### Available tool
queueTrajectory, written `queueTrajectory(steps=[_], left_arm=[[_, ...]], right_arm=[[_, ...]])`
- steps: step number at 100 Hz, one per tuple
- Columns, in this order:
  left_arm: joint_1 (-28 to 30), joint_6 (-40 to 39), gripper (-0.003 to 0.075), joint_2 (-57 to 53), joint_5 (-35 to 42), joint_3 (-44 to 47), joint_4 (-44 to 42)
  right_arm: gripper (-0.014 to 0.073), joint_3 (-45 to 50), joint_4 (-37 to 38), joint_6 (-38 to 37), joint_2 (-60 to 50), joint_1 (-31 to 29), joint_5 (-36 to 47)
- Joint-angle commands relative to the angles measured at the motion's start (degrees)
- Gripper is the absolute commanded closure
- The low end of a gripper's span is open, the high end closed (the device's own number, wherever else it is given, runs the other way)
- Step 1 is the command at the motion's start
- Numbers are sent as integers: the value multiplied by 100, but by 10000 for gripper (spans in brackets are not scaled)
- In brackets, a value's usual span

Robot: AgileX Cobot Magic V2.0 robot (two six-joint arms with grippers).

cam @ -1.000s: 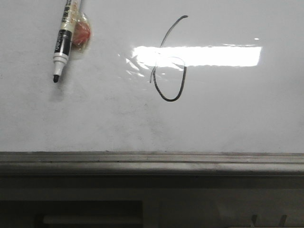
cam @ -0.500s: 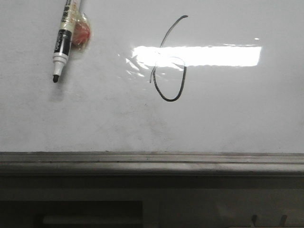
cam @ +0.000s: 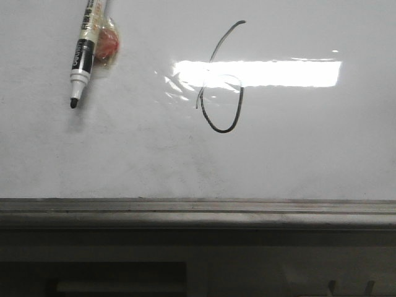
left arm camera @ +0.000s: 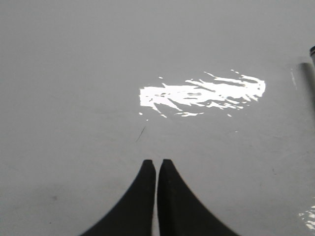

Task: Write number 6 on whiteboard

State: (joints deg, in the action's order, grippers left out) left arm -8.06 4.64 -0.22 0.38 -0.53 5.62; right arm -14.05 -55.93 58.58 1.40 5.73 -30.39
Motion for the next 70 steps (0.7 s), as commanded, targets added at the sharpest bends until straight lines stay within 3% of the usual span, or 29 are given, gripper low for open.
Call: queueTrajectory(steps=[1, 29, 46, 70], left_arm=[[115, -100, 741, -184, 175, 288, -145], [-67, -86, 740, -184, 48, 288, -153], [300, -86, 740, -184, 48, 288, -91], [326, -86, 741, -184, 55, 288, 107]], right_arm=[[647, -149, -203, 31, 73, -46, 305], [647, -149, -203, 31, 73, -46, 315], [647, -149, -203, 31, 73, -46, 315], [647, -149, -203, 31, 73, -46, 315]])
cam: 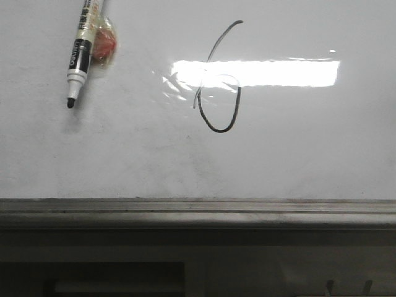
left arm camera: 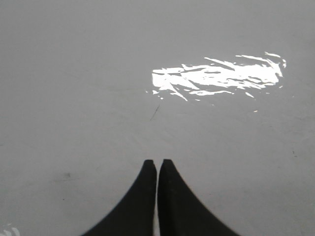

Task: Write number 6 on whiteboard

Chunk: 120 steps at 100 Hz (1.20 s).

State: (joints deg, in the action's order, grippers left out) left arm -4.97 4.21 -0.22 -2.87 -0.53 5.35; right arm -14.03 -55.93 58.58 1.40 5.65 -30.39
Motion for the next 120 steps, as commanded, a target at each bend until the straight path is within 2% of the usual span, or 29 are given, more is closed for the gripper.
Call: queueTrajectory(steps=[1, 72, 86, 91, 95, 97, 98, 99, 100, 109, 120], left_arm=[[17, -43, 741, -184, 381, 288, 134], [17, -43, 740, -184, 391, 288, 134], [17, -43, 740, -184, 391, 288, 134], [17, -43, 741, -184, 391, 288, 134], [17, -43, 741, -184, 391, 288, 134], [17, -43, 741, -184, 391, 288, 134], [17, -43, 741, -184, 391, 288, 134], [17, -43, 740, -184, 391, 288, 134], [17, -43, 740, -184, 391, 288, 134], [17, -43, 741, -184, 391, 288, 134], [17, -43, 740, -184, 391, 288, 134]], right_arm=[[647, -152, -203, 31, 73, -38, 315], [647, -152, -203, 31, 73, -38, 315], [647, -152, -12, 31, 73, -38, 858], [647, -152, 354, -130, 73, -38, 1096], [647, -152, 946, -501, 85, -38, 1319], [647, -146, 1498, -952, 85, -38, 1467], [647, -146, 1498, -952, 85, -38, 1467], [647, -134, 1967, -1368, 85, -38, 1549], [647, -137, 1967, -1368, 95, -38, 1549], [647, 5, 4202, -3386, 93, -38, 1968], [647, 398, 5768, -4597, 93, -38, 2504]])
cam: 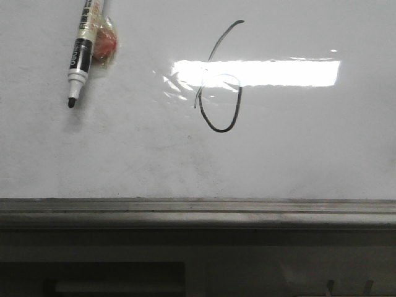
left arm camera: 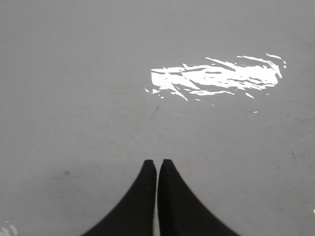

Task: Write number 6 on whiteboard

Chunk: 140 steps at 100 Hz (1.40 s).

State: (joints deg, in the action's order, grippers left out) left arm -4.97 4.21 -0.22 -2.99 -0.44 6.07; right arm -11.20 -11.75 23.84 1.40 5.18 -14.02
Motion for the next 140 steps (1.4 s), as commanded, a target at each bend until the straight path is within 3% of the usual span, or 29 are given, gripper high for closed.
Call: queueTrajectory(steps=[1, 30, 40, 140], left_arm=[[17, -43, 740, -184, 403, 279, 62], [17, -43, 741, -184, 403, 279, 62], [17, -43, 741, -172, 403, 279, 62], [17, -43, 741, -172, 403, 279, 62]], right_arm=[[647, 148, 1409, -1163, 93, 9, 904], [647, 1323, 1684, -1307, -308, 9, 1402], [647, 1309, 1671, -1314, -308, 9, 1017], [647, 1309, 1682, -1314, -308, 9, 1253]])
